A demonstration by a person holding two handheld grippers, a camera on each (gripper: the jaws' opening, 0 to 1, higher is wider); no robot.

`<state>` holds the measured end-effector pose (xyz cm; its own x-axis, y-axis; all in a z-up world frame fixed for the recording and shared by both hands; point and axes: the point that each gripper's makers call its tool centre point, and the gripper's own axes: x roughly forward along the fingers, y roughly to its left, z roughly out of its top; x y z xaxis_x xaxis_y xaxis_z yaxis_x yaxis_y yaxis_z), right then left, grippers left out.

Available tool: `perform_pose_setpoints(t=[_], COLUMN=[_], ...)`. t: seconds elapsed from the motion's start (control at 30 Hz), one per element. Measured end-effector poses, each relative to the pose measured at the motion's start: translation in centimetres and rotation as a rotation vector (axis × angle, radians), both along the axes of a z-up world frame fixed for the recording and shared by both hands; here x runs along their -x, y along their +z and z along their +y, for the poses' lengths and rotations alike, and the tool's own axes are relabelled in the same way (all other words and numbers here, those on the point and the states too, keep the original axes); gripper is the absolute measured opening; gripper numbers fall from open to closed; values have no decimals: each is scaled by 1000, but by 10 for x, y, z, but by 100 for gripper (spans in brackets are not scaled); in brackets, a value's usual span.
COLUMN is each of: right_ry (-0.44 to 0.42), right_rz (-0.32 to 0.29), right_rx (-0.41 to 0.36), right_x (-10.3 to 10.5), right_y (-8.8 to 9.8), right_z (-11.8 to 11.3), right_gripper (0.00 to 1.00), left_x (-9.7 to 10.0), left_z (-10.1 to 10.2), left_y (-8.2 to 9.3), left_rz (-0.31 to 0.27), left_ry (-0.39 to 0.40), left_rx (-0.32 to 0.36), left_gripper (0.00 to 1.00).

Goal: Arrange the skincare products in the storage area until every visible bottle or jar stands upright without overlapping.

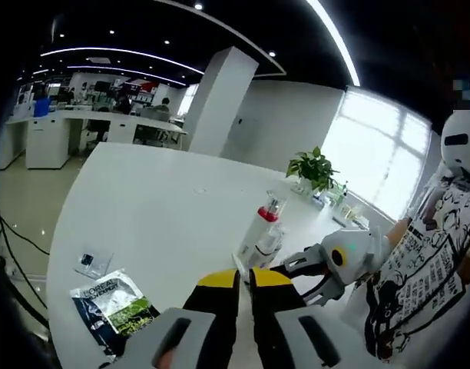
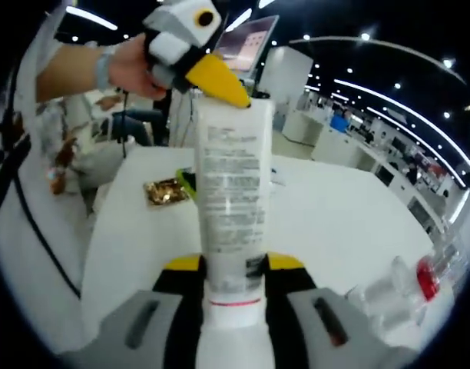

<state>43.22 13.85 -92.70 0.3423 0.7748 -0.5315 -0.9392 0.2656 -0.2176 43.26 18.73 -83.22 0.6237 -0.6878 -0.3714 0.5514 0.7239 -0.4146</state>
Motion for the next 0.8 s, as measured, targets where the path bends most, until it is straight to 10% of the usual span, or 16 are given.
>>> perform_pose_setpoints(t=[0.8], right_ry=[-113], right_rz=[86], right_rx=[-118], right_x=[3], right_y=[4], right_z=[-30], right_gripper=[29], left_x=[4], left_z=[-91], left_y=[34], left_rz=[-80], left_ry=[-265], left_rx=[89], left_gripper=[9])
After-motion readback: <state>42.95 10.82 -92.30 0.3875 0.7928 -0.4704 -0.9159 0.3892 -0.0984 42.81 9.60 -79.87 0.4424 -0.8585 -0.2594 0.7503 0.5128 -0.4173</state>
